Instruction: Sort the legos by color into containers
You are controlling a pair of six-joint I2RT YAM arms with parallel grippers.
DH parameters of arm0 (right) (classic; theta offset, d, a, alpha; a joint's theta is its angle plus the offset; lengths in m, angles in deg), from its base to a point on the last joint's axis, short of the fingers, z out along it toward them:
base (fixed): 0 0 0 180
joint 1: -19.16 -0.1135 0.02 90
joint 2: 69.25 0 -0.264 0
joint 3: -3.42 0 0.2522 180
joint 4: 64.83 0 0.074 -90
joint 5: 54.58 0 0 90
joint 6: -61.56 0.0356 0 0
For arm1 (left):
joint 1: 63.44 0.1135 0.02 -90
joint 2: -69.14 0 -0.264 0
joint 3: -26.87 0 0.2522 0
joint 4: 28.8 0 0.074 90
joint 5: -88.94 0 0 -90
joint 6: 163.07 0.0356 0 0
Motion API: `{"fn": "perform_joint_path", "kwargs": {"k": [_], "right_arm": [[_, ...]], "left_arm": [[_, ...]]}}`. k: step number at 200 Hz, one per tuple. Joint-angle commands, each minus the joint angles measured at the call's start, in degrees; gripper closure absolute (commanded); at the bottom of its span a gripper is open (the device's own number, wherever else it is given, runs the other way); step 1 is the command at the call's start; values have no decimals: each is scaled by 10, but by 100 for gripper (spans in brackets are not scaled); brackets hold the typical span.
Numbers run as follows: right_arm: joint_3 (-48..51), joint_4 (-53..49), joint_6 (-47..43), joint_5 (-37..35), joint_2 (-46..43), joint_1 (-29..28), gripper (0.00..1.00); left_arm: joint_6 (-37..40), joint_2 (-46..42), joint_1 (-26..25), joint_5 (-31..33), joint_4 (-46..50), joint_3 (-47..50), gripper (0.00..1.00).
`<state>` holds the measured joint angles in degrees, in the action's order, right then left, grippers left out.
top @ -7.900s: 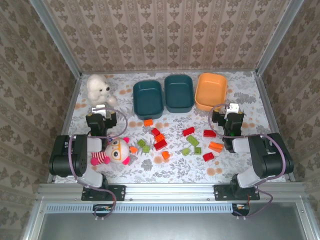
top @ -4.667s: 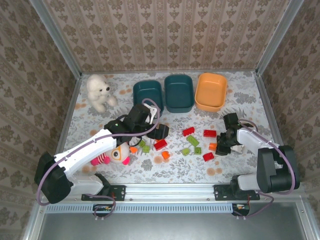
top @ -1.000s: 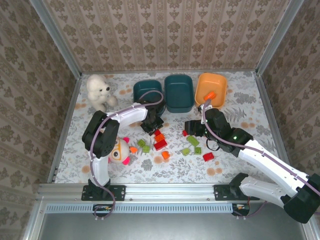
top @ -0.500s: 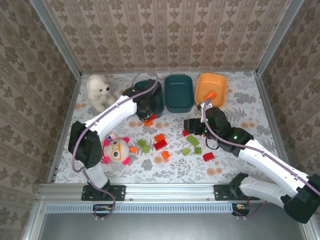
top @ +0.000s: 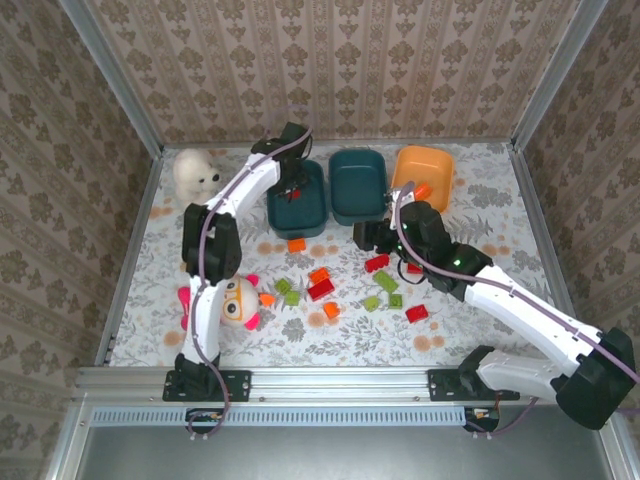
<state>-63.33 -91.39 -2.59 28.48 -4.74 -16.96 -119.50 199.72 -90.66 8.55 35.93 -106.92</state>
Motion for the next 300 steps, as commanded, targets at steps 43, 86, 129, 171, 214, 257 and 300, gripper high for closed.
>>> {"fn": "perform_joint_path", "kwargs": {"k": [43,86,129,171,214,257,300], "right_arm": [[-37,-209,-6,-6,42,37,25],[-30,-260,-57,23,121,39,26],[-92,-303,-119,17,255,40,26],[-155,-343,-153,19,363,40,28],[-159,-348,-158,19,403,40,32],[-140,-333,-157,24,419,40,39],[-146,-329,-159,27,441,40,56]], "left_arm": [[31,59,7,-63,20,-46,57],[32,36,7,-83,25,-31,47],[28,-57,7,-74,12,3,41],[41,-232,-9,-84,-70,188,37],[7,-409,-31,-86,-129,412,37],[-15,-514,-43,-76,-127,524,37],[-20,-543,-57,-67,-123,557,37]]}}
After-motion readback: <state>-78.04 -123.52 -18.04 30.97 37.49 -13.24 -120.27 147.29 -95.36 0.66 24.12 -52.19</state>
